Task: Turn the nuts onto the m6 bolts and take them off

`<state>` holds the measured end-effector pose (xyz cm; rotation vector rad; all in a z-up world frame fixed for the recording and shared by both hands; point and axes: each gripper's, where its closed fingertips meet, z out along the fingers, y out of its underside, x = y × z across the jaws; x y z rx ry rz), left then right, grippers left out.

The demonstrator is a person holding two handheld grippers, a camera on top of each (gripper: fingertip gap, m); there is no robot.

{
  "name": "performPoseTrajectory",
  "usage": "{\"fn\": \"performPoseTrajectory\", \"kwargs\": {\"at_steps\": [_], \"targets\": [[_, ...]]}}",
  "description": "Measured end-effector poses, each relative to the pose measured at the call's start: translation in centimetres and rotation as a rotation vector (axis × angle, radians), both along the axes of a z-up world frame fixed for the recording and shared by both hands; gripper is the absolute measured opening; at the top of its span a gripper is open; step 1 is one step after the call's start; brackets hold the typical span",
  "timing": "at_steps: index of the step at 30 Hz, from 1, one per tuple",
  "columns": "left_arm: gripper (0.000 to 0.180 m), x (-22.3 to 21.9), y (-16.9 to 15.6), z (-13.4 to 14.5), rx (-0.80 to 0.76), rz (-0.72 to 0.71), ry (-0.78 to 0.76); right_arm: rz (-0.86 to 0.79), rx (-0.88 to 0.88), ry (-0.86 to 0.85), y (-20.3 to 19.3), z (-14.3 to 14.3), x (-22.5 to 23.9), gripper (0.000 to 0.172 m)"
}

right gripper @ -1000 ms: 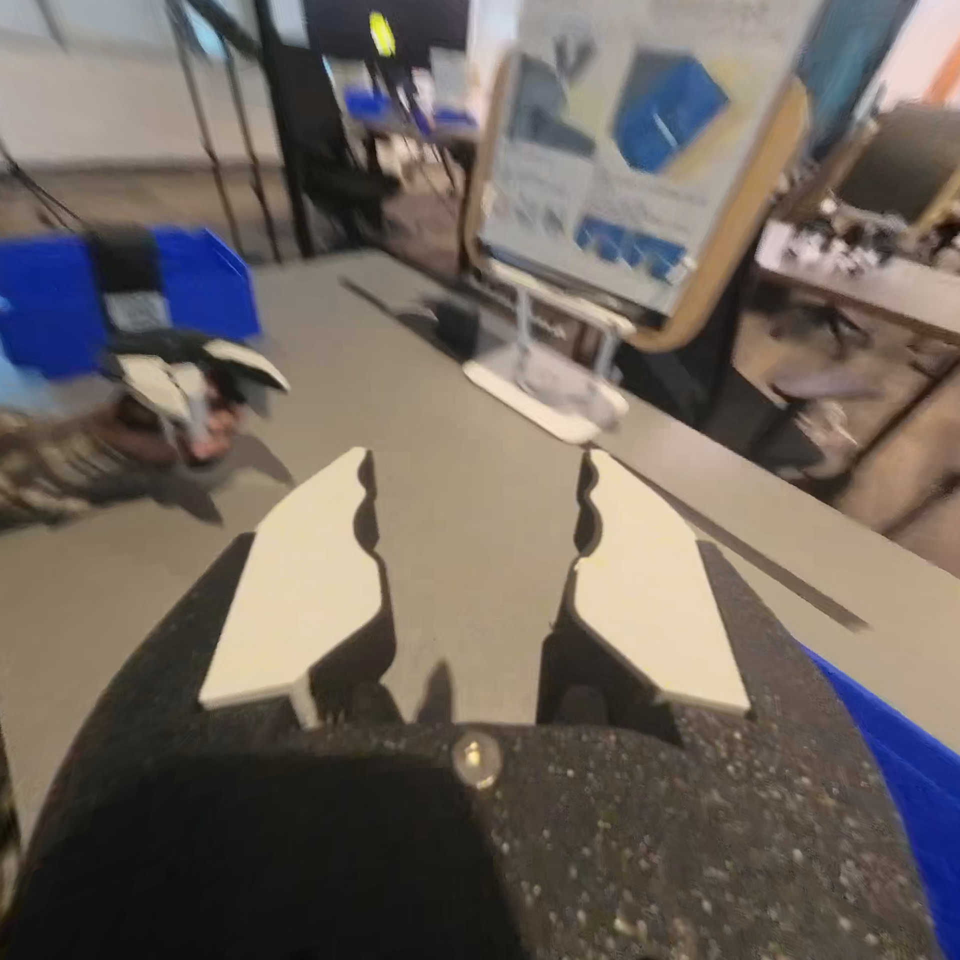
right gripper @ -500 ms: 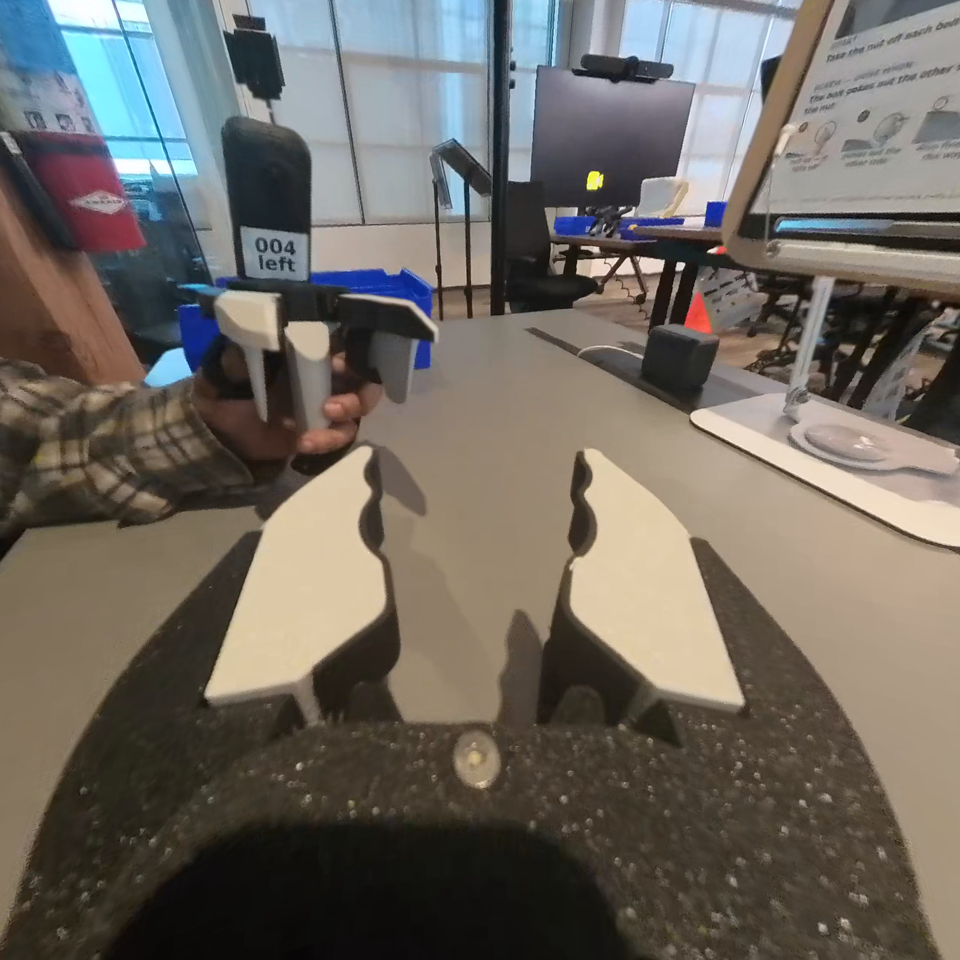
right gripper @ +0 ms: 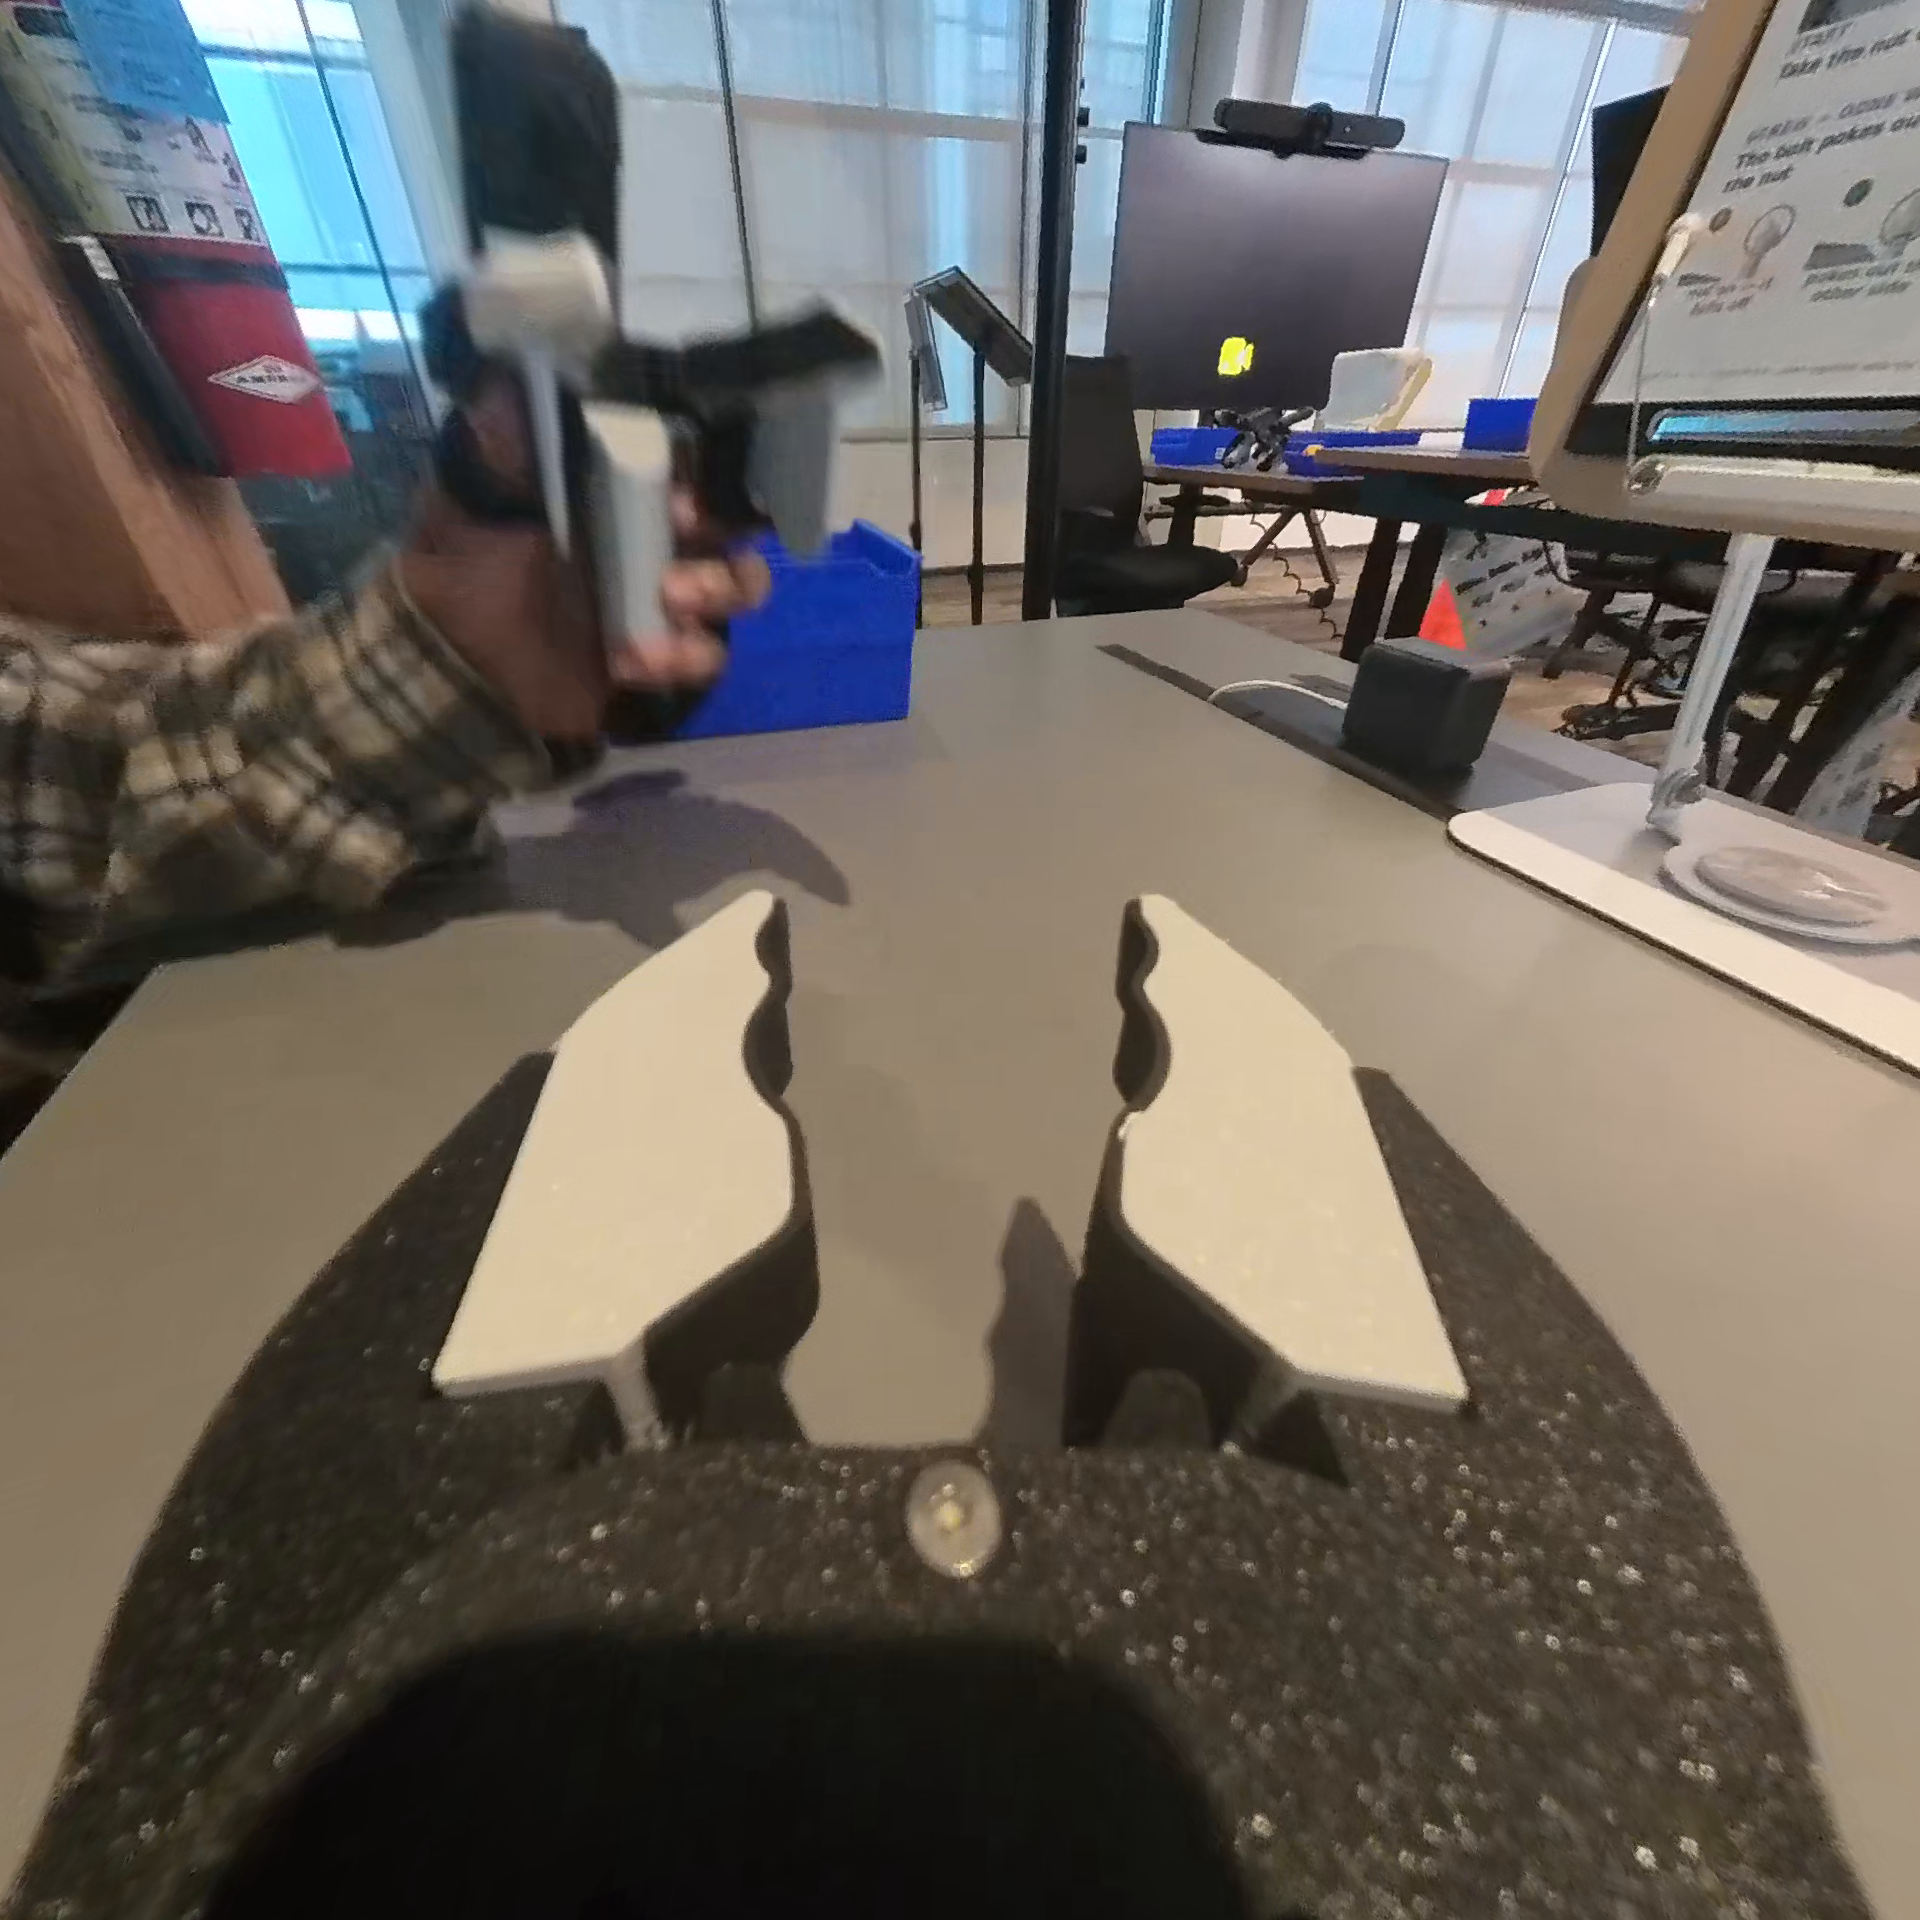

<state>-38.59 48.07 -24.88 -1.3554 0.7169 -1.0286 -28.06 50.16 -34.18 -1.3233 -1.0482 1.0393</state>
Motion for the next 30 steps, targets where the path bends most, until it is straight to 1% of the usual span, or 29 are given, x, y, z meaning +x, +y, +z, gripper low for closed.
{"fn": "performPoseTrajectory", "kwargs": {"at_steps": [2, 3, 5, 6, 8, 10, 12, 14, 17, 19, 22, 25, 30], "targets": [[0.059, -4.1, -0.9, 2.6, 0.01, 0.074, 0.094, -0.005, -0.011, -0.004, 0.2, -0.1, 0.0, 0.061], [0.059, -6.8, -1.2, 3.5, 0.007, 0.141, 0.175, -0.005, -0.014, -0.002, 0.2, -0.1, 0.0, 0.061], [0.056, -13.5, -1.5, 4.3, -0.022, 0.311, 0.37, 0.001, -0.025, 0.005, 0.2, -0.1, 0.0, 0.06], [0.054, -17.3, -1.7, 4.0, -0.067, 0.395, 0.473, 0.001, -0.03, 0.007, 0.2, -0.1, 0.0, 0.06], [0.052, -25.2, -2.4, 2.0, -0.222, 0.554, 0.652, 0.001, -0.029, -0.001, 0.1, -0.2, -0.1, 0.059], [0.045, -31.6, -3.8, -1.2, -0.426, 0.651, 0.751, 0.008, -0.027, -0.012, -0.1, -0.3, -0.4, 0.059], [0.041, -35.8, -5.3, -4.7, -0.627, 0.691, 0.785, 0.027, -0.018, -0.024, -0.6, -0.4, -0.7, 0.056], [0.034, -38.8, -6.5, -8.1, -0.777, 0.727, 0.845, 0.037, -0.001, -0.049, -0.9, -0.7, -1.1, 0.056], [0.033, -41.2, -8.0, -12.5, -0.991, 0.744, 0.938, 0.041, 0.025, -0.077, -1.2, -0.9, -1.3, 0.057], [0.031, -41.5, -8.5, -14.3, -1.086, 0.726, 0.97, 0.045, 0.033, -0.082, -1.4, -1.0, -1.4, 0.056], [0.026, -41.7, -8.2, -15.6, -1.136, 0.726, 1.017, 0.05, 0.025, -0.08, -1.4, -1.0, -1.4, 0.056], [0.026, -41.9, -7.9, -16.6, -1.184, 0.723, 1.054, 0.056, 0.011, -0.075, -1.4, -0.9, -1.4, 0.057], [0.023, -42.0, -7.7, -17.9, -1.225, 0.706, 1.092, 0.057, 0.017, -0.077, -1.4, -0.9, -1.3, 0.056]]}}
